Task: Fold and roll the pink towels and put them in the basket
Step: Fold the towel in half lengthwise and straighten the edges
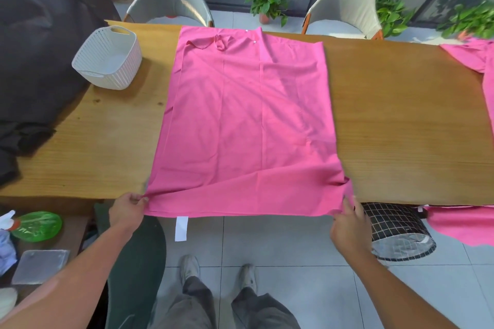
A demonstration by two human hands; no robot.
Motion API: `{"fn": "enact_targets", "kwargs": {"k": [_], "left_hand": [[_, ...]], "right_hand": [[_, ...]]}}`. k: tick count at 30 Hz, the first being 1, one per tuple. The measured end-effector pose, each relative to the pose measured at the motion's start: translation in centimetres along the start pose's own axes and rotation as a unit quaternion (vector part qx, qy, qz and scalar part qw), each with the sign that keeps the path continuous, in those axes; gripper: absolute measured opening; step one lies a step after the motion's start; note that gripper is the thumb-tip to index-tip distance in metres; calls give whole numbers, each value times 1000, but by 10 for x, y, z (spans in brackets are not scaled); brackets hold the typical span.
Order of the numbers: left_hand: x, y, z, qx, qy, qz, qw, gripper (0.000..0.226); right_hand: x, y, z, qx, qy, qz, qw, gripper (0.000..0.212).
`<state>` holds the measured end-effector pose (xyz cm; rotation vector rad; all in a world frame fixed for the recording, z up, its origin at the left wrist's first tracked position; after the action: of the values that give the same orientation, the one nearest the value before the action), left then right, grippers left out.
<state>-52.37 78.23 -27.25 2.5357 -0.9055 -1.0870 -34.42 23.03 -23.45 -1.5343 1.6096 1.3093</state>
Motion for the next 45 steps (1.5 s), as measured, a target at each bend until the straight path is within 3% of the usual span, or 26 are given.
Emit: {"fn": "enact_targets", "kwargs": {"k": [4, 7, 10, 13, 15, 17, 22, 26, 33, 39, 45], "left_hand": [[3, -2, -1, -29, -11, -2, 1000, 11], [3, -8, 1, -37, -23, -12, 999, 8], [2, -12, 0, -24, -30, -36, 999, 7], [-2, -19, -10, -2, -17, -58, 998, 24], [-4, -32, -23, 35, -19, -56, 998, 19], [-6, -50, -40, 71, -34, -50, 996, 11], [6, -100, -88, 148, -81, -7, 986, 13], [28, -133, -127, 184, -74, 35, 980, 12], [65, -158, -151, 180, -53, 88, 978, 4], [86, -169, -158, 128, -46, 52, 989, 16], [92, -168, -159, 113, -57, 53, 990, 22]], "right_hand": [[-20, 9, 19, -35, -50, -170, 983, 11], [-42, -9, 34, -52, -94, -219, 970, 20], [-64, -32, 54, -82, -131, -208, 966, 19], [-81, -57, 75, -91, -147, -192, 966, 13], [-91, -72, 92, -101, -133, -178, 970, 14], [-100, -86, 111, -109, -115, -160, 974, 4], [-120, -124, 164, -118, -128, -91, 981, 16], [-139, -160, 207, -126, -130, -78, 980, 18], [-173, -236, 276, -167, -164, -52, 971, 28], [-183, -284, 314, -175, -195, -66, 963, 17], [-172, -294, 323, -185, -148, -55, 970, 15]]}}
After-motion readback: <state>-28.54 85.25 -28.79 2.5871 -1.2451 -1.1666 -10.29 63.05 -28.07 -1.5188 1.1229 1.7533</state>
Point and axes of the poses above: each hand's wrist, its own y-axis away from the middle knuckle, its own x-axis out of the palm, z = x × y, the point moved 7 cm from there along -y, towards the middle knuckle, and after that the axes turned 15 degrees about y, right-handed, at the moved point
